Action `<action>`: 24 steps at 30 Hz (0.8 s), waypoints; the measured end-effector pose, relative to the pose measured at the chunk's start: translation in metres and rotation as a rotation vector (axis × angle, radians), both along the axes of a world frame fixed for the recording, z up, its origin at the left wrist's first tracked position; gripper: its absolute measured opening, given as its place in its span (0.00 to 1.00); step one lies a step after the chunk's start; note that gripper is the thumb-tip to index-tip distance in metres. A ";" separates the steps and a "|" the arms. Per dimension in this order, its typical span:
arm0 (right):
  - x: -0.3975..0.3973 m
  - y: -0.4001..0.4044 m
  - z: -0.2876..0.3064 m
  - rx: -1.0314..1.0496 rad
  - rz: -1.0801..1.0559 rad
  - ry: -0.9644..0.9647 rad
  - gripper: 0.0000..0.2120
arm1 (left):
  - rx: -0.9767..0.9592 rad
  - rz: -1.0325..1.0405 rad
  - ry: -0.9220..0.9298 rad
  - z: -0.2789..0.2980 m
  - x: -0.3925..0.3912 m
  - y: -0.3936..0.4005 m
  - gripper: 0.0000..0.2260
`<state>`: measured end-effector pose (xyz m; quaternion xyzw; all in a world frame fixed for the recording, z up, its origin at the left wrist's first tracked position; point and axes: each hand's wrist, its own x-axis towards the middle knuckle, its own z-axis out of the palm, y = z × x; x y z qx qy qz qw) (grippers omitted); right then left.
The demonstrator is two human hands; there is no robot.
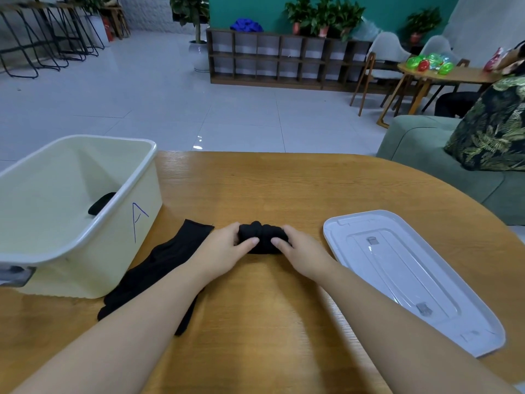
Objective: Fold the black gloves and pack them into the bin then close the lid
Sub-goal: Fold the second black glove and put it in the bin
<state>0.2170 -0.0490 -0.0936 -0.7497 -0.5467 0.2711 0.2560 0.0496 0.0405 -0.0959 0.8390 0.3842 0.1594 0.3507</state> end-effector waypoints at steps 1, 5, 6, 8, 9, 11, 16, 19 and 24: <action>0.000 0.004 0.000 0.007 -0.044 0.015 0.08 | -0.009 0.040 0.003 -0.001 0.004 0.003 0.14; -0.005 0.017 0.000 0.024 -0.157 -0.026 0.08 | -0.027 0.186 0.038 -0.004 0.021 0.010 0.20; -0.007 0.019 -0.001 0.040 -0.187 -0.033 0.08 | -0.032 0.212 0.049 -0.002 0.024 0.011 0.20; -0.009 0.025 -0.004 0.062 -0.238 -0.048 0.08 | -0.019 0.260 0.080 -0.002 0.031 0.013 0.18; -0.010 0.027 -0.006 0.064 -0.252 -0.055 0.08 | -0.004 0.277 0.105 -0.003 0.033 0.014 0.16; -0.011 0.029 -0.010 0.068 -0.264 -0.069 0.10 | 0.021 0.293 0.162 -0.004 0.035 0.016 0.15; -0.008 0.032 -0.011 0.031 -0.336 -0.049 0.18 | -0.138 0.278 0.227 0.004 0.037 0.026 0.21; -0.006 0.035 0.000 -0.150 -0.375 -0.160 0.15 | -0.228 0.227 0.336 0.015 0.040 0.030 0.23; -0.008 0.041 0.007 -0.224 -0.303 -0.017 0.12 | -0.334 0.175 0.386 0.022 0.044 0.032 0.25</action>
